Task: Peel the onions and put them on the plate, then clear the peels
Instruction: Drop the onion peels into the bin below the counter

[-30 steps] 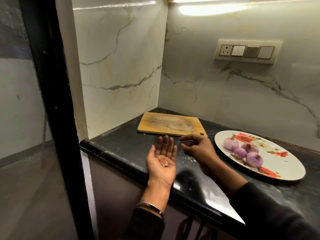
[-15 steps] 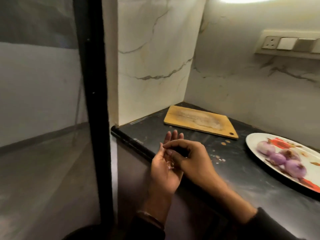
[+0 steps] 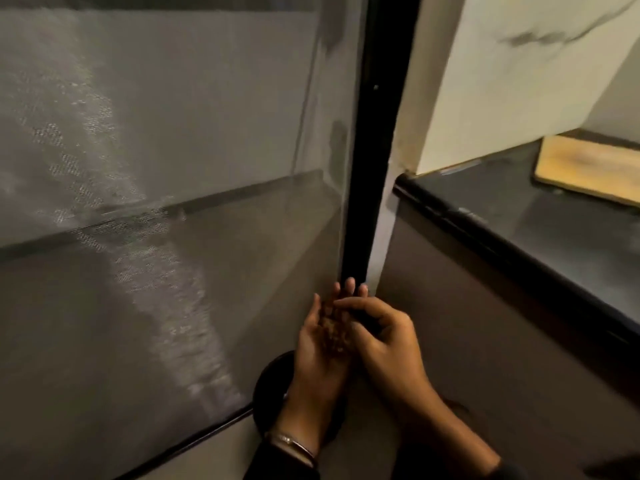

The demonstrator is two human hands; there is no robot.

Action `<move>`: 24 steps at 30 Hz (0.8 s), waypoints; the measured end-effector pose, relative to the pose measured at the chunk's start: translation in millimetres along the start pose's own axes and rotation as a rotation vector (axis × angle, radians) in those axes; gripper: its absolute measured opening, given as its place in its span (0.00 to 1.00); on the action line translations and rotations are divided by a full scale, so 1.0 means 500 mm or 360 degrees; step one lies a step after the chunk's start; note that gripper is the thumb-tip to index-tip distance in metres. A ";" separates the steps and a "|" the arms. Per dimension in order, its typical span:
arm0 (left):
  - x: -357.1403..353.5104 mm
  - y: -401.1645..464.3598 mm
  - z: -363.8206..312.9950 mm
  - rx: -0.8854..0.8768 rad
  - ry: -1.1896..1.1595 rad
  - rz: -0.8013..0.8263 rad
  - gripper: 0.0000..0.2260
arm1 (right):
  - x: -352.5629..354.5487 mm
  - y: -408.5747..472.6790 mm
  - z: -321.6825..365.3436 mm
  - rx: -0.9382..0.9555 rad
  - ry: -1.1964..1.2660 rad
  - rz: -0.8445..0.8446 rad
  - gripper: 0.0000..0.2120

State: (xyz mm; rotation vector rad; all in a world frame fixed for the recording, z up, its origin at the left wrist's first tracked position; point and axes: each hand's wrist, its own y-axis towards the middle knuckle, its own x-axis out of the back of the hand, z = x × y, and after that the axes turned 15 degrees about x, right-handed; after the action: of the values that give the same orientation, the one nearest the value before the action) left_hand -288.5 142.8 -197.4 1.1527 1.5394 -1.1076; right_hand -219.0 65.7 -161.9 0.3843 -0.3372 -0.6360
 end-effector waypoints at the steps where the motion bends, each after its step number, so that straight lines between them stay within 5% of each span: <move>1: 0.024 -0.014 -0.013 -0.0084 -0.0087 0.0044 0.12 | -0.022 -0.002 -0.011 -0.0005 -0.0016 0.0037 0.16; 4: 0.097 -0.029 -0.049 -0.0276 -0.0235 -0.0420 0.31 | -0.085 -0.011 -0.053 -0.0061 -0.0042 0.0147 0.16; 7: 0.144 -0.034 -0.065 -0.0382 -0.0300 -0.0565 0.15 | -0.127 -0.017 -0.091 -0.0141 -0.0036 0.0232 0.18; 9: 0.191 -0.025 -0.079 -0.0500 -0.0289 -0.0858 0.18 | -0.140 -0.020 -0.115 -0.0198 -0.0034 0.0260 0.21; 15: 0.259 -0.024 -0.098 -0.0413 0.0657 -0.1285 0.28 | -0.130 -0.028 -0.179 -0.0368 -0.0072 0.0236 0.14; 19: 0.302 -0.027 -0.123 -0.0509 0.0952 -0.1359 0.42 | -0.120 -0.033 -0.208 -0.0456 -0.0051 0.0168 0.17; 24: 0.290 -0.024 -0.146 -0.0492 0.0852 -0.1409 0.43 | -0.127 -0.030 -0.223 -0.0547 0.0042 0.0130 0.16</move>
State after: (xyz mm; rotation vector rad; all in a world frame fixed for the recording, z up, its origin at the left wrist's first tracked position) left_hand -335.1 237.5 -321.3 0.5473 2.6791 -1.0646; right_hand -228.1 121.7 -278.1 0.0496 -0.2114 -0.5955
